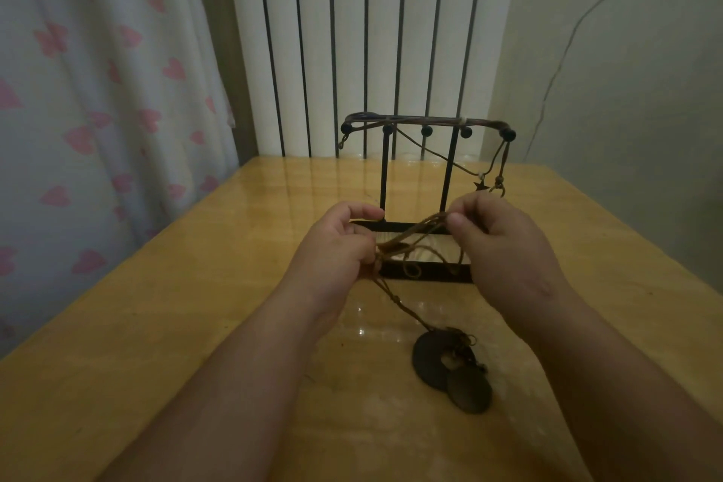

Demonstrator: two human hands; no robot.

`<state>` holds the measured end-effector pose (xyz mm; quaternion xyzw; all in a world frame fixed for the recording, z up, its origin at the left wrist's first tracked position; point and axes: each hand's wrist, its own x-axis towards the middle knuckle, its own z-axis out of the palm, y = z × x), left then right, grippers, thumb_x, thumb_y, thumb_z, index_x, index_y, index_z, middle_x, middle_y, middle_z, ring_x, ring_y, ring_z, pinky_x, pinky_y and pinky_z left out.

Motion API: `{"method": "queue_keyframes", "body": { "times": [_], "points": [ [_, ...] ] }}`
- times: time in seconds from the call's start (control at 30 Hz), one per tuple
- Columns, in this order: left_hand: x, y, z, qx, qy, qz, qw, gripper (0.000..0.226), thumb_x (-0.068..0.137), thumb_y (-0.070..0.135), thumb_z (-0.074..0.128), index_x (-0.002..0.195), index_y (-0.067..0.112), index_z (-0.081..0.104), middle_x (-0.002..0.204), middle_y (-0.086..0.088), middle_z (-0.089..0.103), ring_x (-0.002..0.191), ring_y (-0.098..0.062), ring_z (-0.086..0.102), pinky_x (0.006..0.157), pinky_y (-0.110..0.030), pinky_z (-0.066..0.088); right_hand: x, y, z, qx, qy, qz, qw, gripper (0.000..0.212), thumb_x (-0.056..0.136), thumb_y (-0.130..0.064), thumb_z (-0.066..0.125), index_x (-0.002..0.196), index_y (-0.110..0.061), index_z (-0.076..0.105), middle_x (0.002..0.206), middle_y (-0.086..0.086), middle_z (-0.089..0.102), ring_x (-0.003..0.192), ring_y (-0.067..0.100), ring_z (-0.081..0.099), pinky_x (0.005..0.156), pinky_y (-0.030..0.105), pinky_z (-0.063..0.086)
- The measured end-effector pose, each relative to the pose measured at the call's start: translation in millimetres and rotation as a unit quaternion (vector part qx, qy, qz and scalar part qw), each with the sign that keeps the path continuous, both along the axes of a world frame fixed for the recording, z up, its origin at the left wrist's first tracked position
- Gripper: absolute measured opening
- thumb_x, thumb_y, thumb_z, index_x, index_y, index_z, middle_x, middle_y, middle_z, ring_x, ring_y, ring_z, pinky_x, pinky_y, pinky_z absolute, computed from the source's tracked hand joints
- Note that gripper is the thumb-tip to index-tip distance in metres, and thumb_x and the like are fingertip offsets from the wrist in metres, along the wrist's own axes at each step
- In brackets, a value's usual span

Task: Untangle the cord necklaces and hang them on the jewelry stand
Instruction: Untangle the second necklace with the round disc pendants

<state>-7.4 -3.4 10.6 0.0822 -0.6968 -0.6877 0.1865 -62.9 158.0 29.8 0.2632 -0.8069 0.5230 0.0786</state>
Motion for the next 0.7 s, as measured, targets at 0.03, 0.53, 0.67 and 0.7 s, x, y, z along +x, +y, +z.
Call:
{"method": "queue_keyframes", "body": {
  "times": [0.03, 0.53, 0.67, 0.7],
  "points": [
    [0.0, -0.1, -0.2, 0.007, -0.007, 0.006, 1.000, 0.044, 0.083, -0.012, 0.048, 0.112, 0.017, 0.063, 0.067, 0.005, 0.059, 0.068, -0.014, 0.059, 0.068, -0.031, 0.050, 0.1, 1.0, 1.1, -0.034, -0.020, 0.002, 0.999, 0.015, 0.100, -0.020, 0.048, 0.090, -0.026, 0.059, 0.089, -0.006, 0.059, 0.081, 0.008, 0.054, 0.064, 0.024, 0.039],
    [-0.9, 2.9, -2.4, 0.014, -0.036, 0.051, 0.998, 0.026, 0.092, -0.004, 0.056, 0.093, 0.013, 0.076, 0.100, -0.007, 0.075, 0.094, -0.021, 0.072, 0.090, -0.038, 0.058, 1.0, -2.3, 2.1, -0.066, -0.144, 0.032, 0.987, 0.016, 0.095, -0.015, 0.048, 0.091, -0.019, 0.062, 0.090, 0.001, 0.059, 0.075, 0.011, 0.054, 0.058, 0.021, 0.044],
    [3.1, 5.1, -2.1, -0.024, -0.038, 0.043, 0.998, 0.016, 0.089, 0.005, 0.066, 0.095, 0.015, 0.076, 0.089, -0.001, 0.077, 0.088, -0.013, 0.073, 0.089, -0.036, 0.058, -2.4, -6.7, -9.2, 0.037, -0.003, 0.002, 0.999, 0.004, 0.092, -0.036, 0.057, 0.096, -0.035, 0.059, 0.108, -0.010, 0.054, 0.093, 0.003, 0.053, 0.064, 0.013, 0.046],
    [3.1, 5.4, -1.9, -0.027, -0.039, 0.044, 0.998, 0.015, 0.088, 0.006, 0.068, 0.094, 0.016, 0.076, 0.089, -0.001, 0.077, 0.088, -0.013, 0.074, 0.089, -0.037, 0.058, -3.4, -7.9, -12.3, 0.061, 0.021, 0.005, 0.998, 0.008, 0.090, -0.042, 0.059, 0.098, -0.041, 0.057, 0.107, -0.015, 0.056, 0.095, 0.002, 0.053, 0.070, 0.016, 0.047]
  ]
}}
